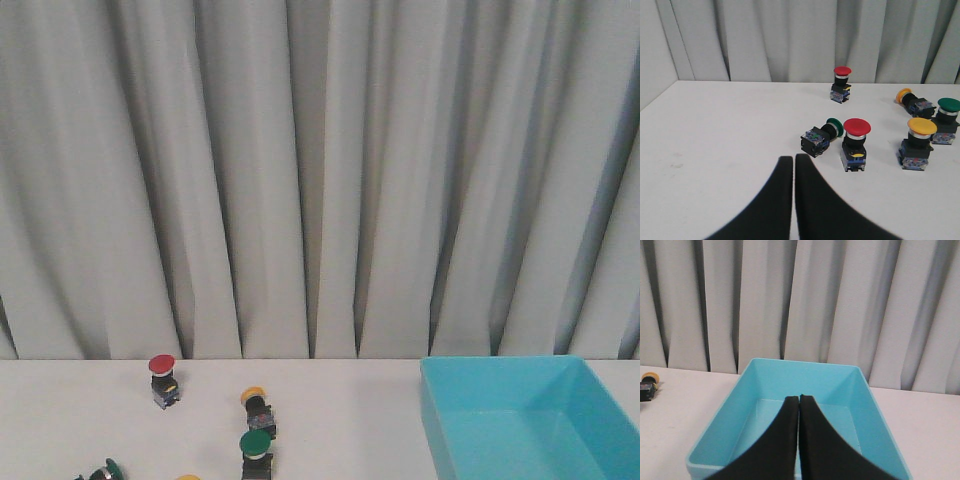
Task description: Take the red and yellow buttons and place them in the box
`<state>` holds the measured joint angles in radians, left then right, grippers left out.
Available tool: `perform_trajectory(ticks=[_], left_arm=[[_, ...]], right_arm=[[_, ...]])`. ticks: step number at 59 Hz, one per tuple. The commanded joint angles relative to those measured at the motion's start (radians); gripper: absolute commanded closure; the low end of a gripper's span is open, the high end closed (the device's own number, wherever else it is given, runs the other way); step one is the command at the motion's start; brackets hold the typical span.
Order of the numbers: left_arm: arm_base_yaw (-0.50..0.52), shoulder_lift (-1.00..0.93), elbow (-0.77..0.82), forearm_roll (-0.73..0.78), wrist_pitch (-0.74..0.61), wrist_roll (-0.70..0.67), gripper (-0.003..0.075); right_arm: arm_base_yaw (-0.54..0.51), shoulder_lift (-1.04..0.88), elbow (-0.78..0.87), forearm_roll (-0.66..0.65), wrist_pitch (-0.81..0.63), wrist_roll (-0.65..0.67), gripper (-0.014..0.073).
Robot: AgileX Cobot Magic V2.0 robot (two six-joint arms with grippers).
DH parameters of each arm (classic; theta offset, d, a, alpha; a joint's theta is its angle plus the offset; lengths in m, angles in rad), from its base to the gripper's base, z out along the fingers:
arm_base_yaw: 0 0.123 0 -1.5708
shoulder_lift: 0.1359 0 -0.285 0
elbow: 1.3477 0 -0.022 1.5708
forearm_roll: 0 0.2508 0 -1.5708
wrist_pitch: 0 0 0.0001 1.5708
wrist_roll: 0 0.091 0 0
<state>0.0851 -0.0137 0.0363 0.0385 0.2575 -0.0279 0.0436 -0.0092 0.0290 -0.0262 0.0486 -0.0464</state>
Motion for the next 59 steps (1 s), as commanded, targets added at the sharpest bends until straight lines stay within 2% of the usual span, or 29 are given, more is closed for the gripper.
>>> perform_trajectory(ticks=[1,5,8,10,16,18,21,26,30,35,44,47,52,59], left_arm=[[0.002,-0.012,-0.006,-0.005,-0.086,-0.007,0.0726],[0.002,-0.012,-0.006,0.025,-0.112,0.0,0.0726],[0.002,-0.012,-0.006,0.084,-0.192,0.0,0.0726],[0.002,-0.012,-0.006,0.093,-0.271,-0.005,0.0726],[0.002,-0.01,-0.01,0.078,-0.553,-0.02,0.0726],[0.002,-0.009,-0.01,0.077,-0.637,-0.036,0.0726],[0.001,-0.008,-0.026,0.072,-0.729,-0.065,0.0726],[0.001,0.016,-0.108,0.073,-0.801,-0.084,0.0726],[0.001,0.084,-0.247,0.073,-0.764,-0.058,0.0726],[-0.003,0.206,-0.415,0.074,-0.637,-0.034,0.0726],[-0.087,0.461,-0.745,0.074,-0.279,-0.034,0.0726],[-0.11,0.535,-0.827,0.072,-0.189,-0.036,0.0726],[-0.137,0.638,-0.921,0.071,-0.078,-0.036,0.0726],[-0.149,0.726,-0.966,0.071,-0.057,-0.036,0.0726]], right_arm=[[-0.001,-0.02,0.014,-0.002,-0.07,-0.002,0.0602],[-0.001,-0.02,0.014,-0.013,-0.075,-0.007,0.0602],[-0.002,-0.019,0.012,-0.042,-0.144,-0.031,0.0602],[-0.002,-0.019,0.012,-0.051,-0.234,-0.037,0.0602],[-0.001,-0.018,0.003,-0.051,-0.629,-0.036,0.0602],[-0.001,-0.012,-0.018,-0.051,-0.717,-0.036,0.0602],[-0.001,0.01,-0.074,-0.043,-0.757,-0.037,0.0602],[-0.001,0.093,-0.249,0.01,-0.658,-0.046,0.0602],[-0.001,0.204,-0.438,0.026,-0.524,-0.057,0.0602],[-0.001,0.357,-0.671,0.021,-0.308,-0.053,0.0602],[-0.001,0.652,-1.027,0.07,0.142,-0.045,0.0602],[-0.001,0.72,-1.092,0.077,0.214,-0.047,0.0602],[-0.001,0.795,-1.142,0.077,0.236,-0.049,0.0602],[-0.001,0.851,-1.136,0.099,0.245,-0.045,0.0602]])
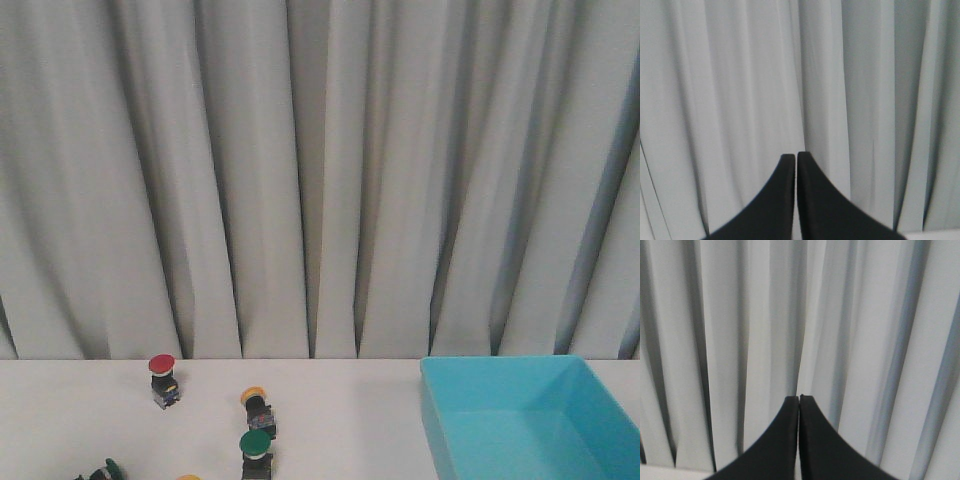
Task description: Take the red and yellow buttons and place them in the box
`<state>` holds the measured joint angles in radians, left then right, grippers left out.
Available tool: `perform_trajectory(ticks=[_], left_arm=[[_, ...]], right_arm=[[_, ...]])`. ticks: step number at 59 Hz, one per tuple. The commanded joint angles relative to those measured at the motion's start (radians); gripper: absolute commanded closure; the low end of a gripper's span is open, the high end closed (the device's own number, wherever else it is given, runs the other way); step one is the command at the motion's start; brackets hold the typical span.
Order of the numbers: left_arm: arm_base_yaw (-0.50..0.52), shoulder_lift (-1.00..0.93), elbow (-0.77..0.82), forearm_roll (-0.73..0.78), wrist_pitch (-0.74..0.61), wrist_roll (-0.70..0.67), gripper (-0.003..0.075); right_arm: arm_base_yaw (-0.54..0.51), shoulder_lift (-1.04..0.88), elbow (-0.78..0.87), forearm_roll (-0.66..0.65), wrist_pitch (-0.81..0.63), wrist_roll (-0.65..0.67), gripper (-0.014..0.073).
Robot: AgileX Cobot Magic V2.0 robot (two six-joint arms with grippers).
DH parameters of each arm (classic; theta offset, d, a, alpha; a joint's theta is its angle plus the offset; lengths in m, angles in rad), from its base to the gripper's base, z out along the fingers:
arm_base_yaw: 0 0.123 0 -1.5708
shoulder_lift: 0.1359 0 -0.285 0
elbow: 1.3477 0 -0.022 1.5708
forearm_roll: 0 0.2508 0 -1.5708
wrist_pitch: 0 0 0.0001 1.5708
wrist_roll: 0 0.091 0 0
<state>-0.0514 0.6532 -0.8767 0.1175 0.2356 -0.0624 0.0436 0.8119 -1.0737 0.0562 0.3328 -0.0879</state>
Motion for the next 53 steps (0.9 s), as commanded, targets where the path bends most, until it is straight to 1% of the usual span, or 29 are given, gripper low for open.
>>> perform_trajectory(ticks=[1,7,15,20,23,27,29,30,32,36,38,41,45,53], left_arm=[[-0.012,0.065,-0.053,-0.009,-0.036,-0.001,0.0726],[-0.012,0.104,-0.051,-0.035,-0.023,-0.001,0.0726],[-0.012,0.158,-0.052,-0.041,-0.021,0.011,0.0714],[-0.016,0.21,-0.062,-0.041,-0.01,0.062,0.0676],[-0.029,0.258,-0.098,-0.04,0.041,0.104,0.0629],[-0.038,0.336,-0.178,-0.042,0.109,0.117,0.0537],[-0.046,0.372,-0.22,-0.043,0.133,0.117,0.0484],[-0.052,0.392,-0.237,-0.044,0.152,0.116,0.0451],[-0.062,0.429,-0.29,-0.044,0.203,0.115,0.0382],[-0.078,0.477,-0.37,-0.044,0.306,0.115,0.0283],[-0.083,0.495,-0.402,-0.046,0.358,0.114,0.0246],[-0.083,0.514,-0.437,-0.051,0.415,0.114,0.0205],[-0.083,0.528,-0.449,-0.049,0.435,0.114,0.0184],[-0.082,0.529,-0.43,-0.049,0.431,0.111,0.0185]], right_arm=[[-0.001,0.037,-0.034,0.021,-0.035,-0.004,0.0602],[-0.001,0.066,-0.034,0.041,-0.015,-0.003,0.0602],[-0.001,0.099,-0.034,0.108,0.017,-0.009,0.0594],[-0.001,0.12,-0.034,0.111,0.059,-0.081,0.055],[-0.001,0.127,-0.034,0.116,0.076,-0.122,0.0499],[-0.001,0.127,-0.034,0.125,0.079,-0.149,0.0409],[-0.001,0.127,-0.036,0.128,0.078,-0.153,0.0342],[-0.001,0.127,-0.037,0.131,0.08,-0.153,0.0318],[-0.001,0.127,-0.037,0.136,0.081,-0.152,0.0244],[-0.001,0.127,-0.037,0.137,0.093,-0.152,0.0129],[-0.001,0.127,-0.037,0.133,0.097,-0.152,0.0074],[-0.001,0.127,-0.037,0.131,0.096,-0.152,0.0019],[-0.001,0.127,-0.037,0.131,0.083,-0.152,-0.0019],[-0.001,0.127,-0.037,0.132,0.059,-0.149,-0.0019]])
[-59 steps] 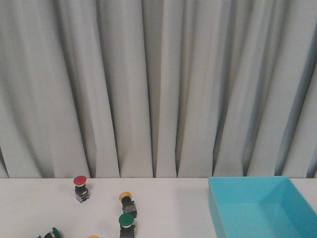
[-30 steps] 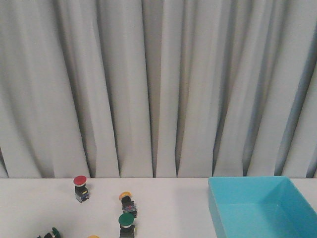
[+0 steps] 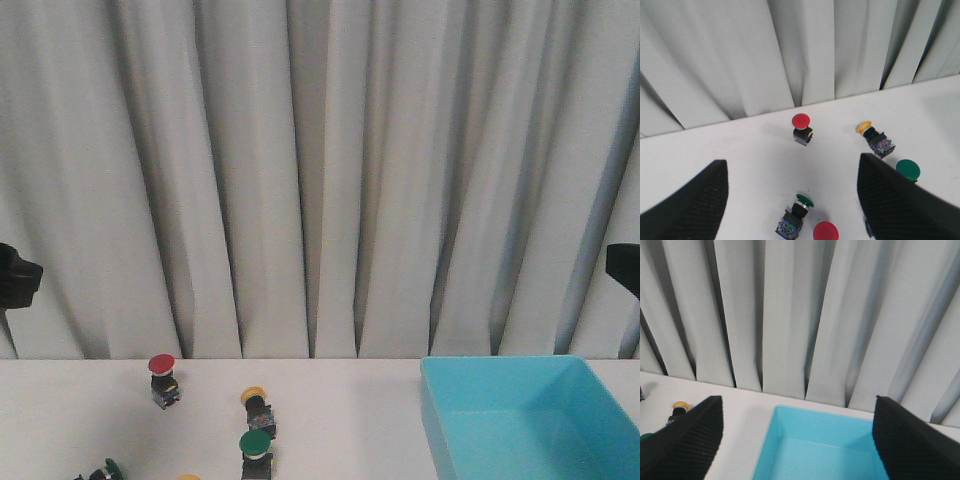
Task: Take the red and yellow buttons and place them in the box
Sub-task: 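Lower the left gripper onto the red button and close on it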
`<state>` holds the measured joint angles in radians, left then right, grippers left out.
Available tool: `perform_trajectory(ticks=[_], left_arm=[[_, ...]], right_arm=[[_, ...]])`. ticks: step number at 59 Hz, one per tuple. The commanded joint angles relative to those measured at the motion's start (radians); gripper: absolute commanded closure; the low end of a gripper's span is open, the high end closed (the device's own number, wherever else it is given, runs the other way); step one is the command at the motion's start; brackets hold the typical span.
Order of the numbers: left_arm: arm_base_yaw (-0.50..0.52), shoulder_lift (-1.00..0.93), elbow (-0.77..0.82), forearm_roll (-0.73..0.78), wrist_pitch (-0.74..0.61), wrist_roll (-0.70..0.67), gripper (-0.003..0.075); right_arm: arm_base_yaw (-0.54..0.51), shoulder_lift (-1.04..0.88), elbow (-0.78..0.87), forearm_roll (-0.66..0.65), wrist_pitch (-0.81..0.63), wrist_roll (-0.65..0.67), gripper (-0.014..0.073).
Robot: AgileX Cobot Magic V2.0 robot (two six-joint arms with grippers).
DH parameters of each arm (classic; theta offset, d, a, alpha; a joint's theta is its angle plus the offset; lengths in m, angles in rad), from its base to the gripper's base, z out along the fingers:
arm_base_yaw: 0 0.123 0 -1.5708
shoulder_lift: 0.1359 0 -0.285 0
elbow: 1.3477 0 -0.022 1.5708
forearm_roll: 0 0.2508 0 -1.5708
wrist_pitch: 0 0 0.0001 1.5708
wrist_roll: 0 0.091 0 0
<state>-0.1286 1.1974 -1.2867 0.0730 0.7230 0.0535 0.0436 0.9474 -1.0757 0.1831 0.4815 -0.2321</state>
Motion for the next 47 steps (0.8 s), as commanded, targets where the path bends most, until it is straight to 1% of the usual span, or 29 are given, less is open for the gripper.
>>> perform_trajectory(ticks=[1,11,18,27,47], left_arm=[[-0.005,-0.015,-0.019,-0.006,-0.058,-0.007,0.0185],[-0.005,-0.014,-0.019,-0.008,-0.049,-0.015,0.0185],[-0.005,0.022,-0.02,-0.043,-0.021,-0.013,0.0185],[-0.006,0.152,-0.02,-0.059,0.066,-0.011,0.0185],[-0.017,0.399,-0.02,-0.058,0.089,-0.001,0.0185]], right_arm=[[-0.001,-0.009,-0.035,0.006,-0.087,-0.002,-0.0017],[-0.001,-0.009,-0.035,0.03,-0.057,0.006,0.0009],[-0.001,-0.009,-0.035,0.039,-0.02,0.007,0.0015],[-0.001,-0.009,-0.035,0.058,0.032,0.006,0.0015],[-0.001,-0.009,-0.035,0.056,0.097,0.006,0.0015]])
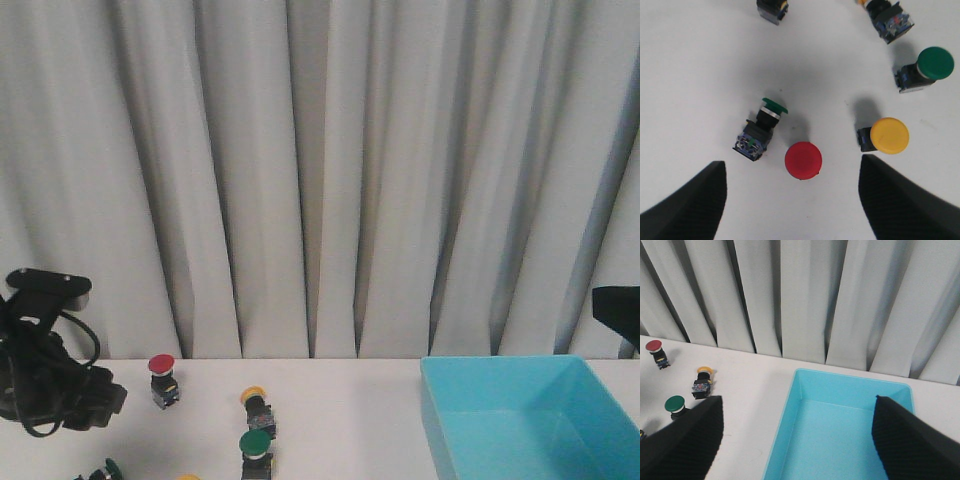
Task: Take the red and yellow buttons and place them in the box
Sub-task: 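Lower the left gripper onto the red button and close on it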
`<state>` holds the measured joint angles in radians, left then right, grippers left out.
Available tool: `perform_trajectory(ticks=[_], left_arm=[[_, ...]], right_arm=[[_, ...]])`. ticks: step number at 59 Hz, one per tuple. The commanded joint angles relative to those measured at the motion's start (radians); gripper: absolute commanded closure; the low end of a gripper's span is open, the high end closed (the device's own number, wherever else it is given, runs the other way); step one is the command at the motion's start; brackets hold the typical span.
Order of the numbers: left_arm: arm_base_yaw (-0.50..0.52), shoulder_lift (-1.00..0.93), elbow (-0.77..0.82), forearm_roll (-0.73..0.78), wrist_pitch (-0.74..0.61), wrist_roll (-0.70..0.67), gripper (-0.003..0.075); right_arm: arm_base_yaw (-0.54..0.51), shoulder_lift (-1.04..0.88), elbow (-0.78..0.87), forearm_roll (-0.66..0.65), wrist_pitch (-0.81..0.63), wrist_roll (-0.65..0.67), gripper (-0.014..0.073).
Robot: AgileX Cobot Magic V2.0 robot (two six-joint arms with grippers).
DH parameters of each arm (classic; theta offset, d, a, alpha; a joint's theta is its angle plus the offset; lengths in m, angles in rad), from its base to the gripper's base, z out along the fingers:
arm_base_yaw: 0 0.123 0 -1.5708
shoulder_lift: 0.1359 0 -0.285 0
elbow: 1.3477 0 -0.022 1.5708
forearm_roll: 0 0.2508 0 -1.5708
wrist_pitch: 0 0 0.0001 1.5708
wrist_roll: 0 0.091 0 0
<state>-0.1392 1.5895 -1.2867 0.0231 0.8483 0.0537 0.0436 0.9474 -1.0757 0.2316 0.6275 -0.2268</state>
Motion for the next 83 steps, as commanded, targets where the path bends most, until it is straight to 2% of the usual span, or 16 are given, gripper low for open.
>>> perform_trajectory(ticks=[1,33,83], left_arm=[[-0.007,0.014,-0.02,-0.008,-0.036,-0.001,0.0185],[-0.007,0.177,-0.02,-0.009,-0.055,-0.002,0.0185],[-0.007,0.28,-0.026,-0.009,-0.066,-0.003,0.0185]], right_arm=[[-0.001,-0.009,-0.035,0.008,-0.046,0.0,0.0015],[-0.001,-0.009,-0.035,0.008,-0.011,0.0,0.0015],[-0.001,-0.009,-0.035,0.007,0.005,0.0,0.0015]])
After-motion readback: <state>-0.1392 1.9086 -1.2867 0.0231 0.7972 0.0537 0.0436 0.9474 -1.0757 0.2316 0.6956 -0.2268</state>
